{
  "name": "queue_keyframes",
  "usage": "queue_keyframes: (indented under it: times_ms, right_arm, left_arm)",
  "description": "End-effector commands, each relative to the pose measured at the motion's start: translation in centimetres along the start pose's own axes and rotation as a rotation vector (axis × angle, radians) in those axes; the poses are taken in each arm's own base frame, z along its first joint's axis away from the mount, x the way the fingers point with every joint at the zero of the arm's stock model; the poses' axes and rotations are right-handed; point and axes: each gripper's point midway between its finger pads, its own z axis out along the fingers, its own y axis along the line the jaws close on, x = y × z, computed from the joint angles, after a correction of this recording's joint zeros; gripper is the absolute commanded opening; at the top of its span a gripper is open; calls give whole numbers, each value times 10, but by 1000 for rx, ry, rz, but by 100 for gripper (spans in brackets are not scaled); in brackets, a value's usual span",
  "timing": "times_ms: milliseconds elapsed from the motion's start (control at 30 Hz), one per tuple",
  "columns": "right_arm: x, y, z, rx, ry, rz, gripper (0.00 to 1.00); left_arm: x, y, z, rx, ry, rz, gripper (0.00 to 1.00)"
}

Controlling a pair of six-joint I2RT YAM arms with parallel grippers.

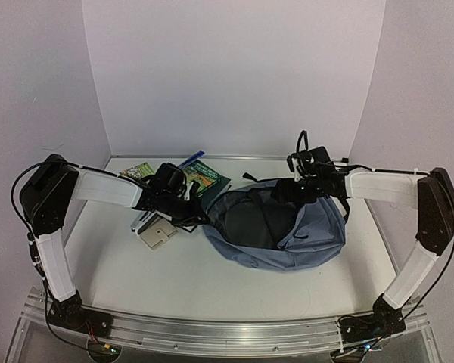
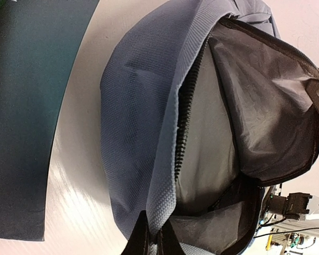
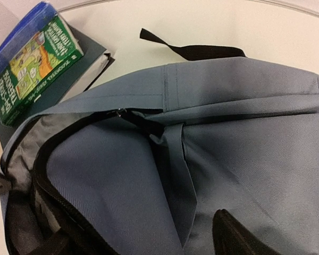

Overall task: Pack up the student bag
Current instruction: Adjust the student bag at the center of the board.

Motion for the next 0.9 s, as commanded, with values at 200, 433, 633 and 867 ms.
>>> queue_keyframes:
  times_ms: [200, 433, 633, 867]
  right_arm:
    - [-80, -18, -68, 167, -283, 82, 3]
    - [-83, -72, -114, 257, -359, 212, 0]
    - [-52, -127, -95, 326, -273, 313, 0]
    - [-22, -159, -51, 309, -175, 371, 0]
  left_arm:
    - [-19, 3, -11, -51, -77, -35, 0]
    - [-15, 25, -28, -95, -109, -101, 0]
    - [-11, 34, -30, -106, -107, -118, 0]
    - [-15, 32, -21, -82, -94, -103, 0]
